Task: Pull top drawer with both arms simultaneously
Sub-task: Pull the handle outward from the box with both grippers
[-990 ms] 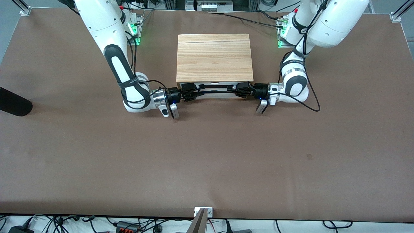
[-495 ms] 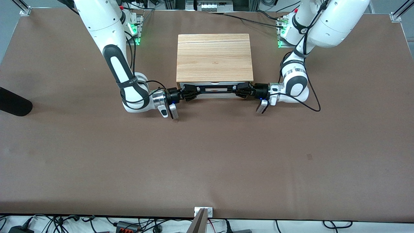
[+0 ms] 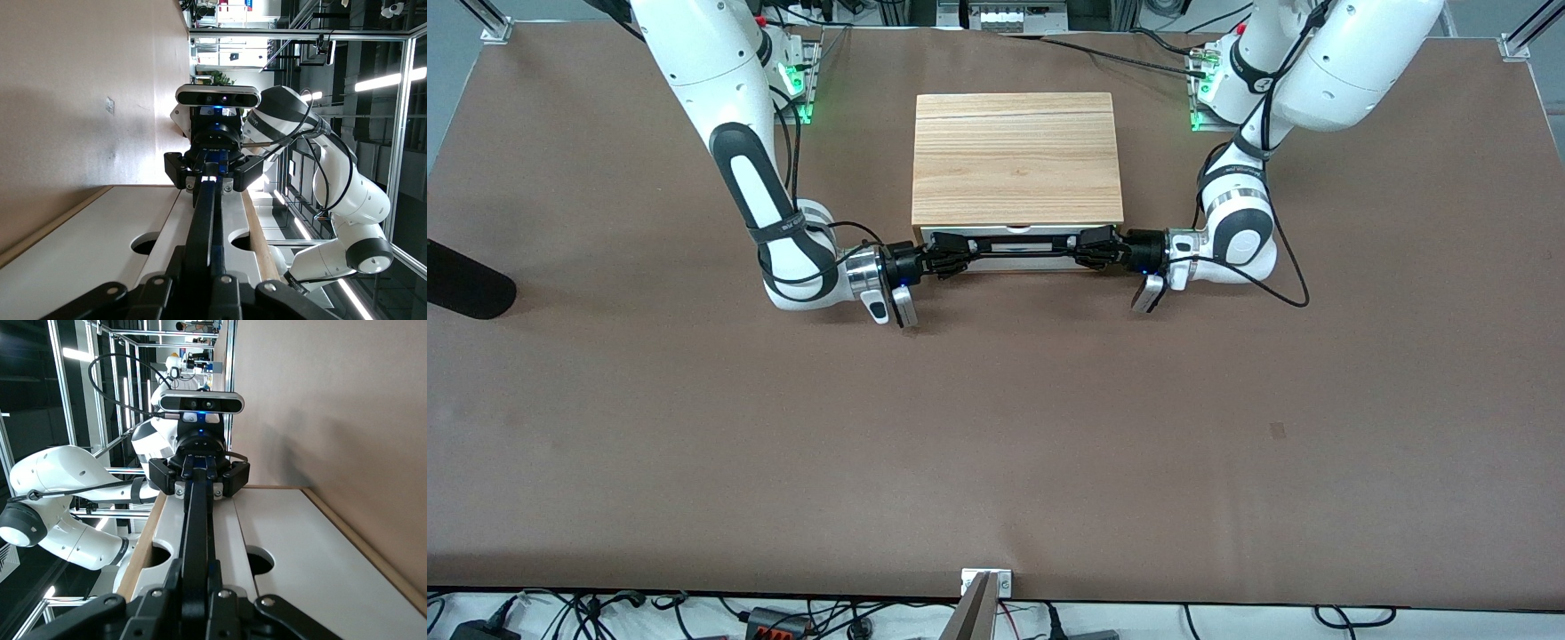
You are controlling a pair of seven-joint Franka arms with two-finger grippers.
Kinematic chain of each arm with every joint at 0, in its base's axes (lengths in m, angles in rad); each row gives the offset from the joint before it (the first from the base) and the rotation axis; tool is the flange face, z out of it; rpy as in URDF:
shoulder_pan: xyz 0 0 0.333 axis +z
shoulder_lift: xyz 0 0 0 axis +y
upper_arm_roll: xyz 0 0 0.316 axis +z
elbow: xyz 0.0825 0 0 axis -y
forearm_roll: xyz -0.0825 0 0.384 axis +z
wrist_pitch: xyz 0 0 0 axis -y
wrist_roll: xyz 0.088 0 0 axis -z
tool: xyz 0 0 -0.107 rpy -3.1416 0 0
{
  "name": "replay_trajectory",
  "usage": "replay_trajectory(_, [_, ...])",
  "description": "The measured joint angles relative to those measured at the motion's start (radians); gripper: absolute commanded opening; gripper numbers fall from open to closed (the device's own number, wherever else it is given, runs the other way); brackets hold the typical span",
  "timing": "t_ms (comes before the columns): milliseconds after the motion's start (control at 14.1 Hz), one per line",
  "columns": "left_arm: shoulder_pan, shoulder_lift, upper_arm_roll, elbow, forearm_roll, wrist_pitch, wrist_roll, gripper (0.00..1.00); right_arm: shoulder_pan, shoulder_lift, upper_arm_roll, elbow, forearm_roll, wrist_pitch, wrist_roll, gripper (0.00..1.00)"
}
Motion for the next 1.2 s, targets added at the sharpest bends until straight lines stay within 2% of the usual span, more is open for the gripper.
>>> replay_trajectory(354, [0.003,0.020,0.009,0.055,0.000,0.014,-0.016,0.02,-0.012,0.049,-0.005,0.085,0.001,-0.006,0.009,0.00])
replay_trajectory(848, [0.015,0.118,0.012,0.216,0.000,0.013,-0.062,0.02,-0.049,0.141,-0.006,0.246,0.001,-0.007,0.056,0.00])
replay_trajectory(1131, [0.023,0.145,0.016,0.267,0.000,0.018,-0.082,0.02,-0.055,0.180,-0.006,0.326,0.001,0.013,0.086,0.00])
replay_trajectory(1202, [0.025,0.149,0.016,0.273,0.000,0.018,-0.084,0.09,-0.055,0.190,-0.006,0.343,0.001,0.015,0.093,0.00])
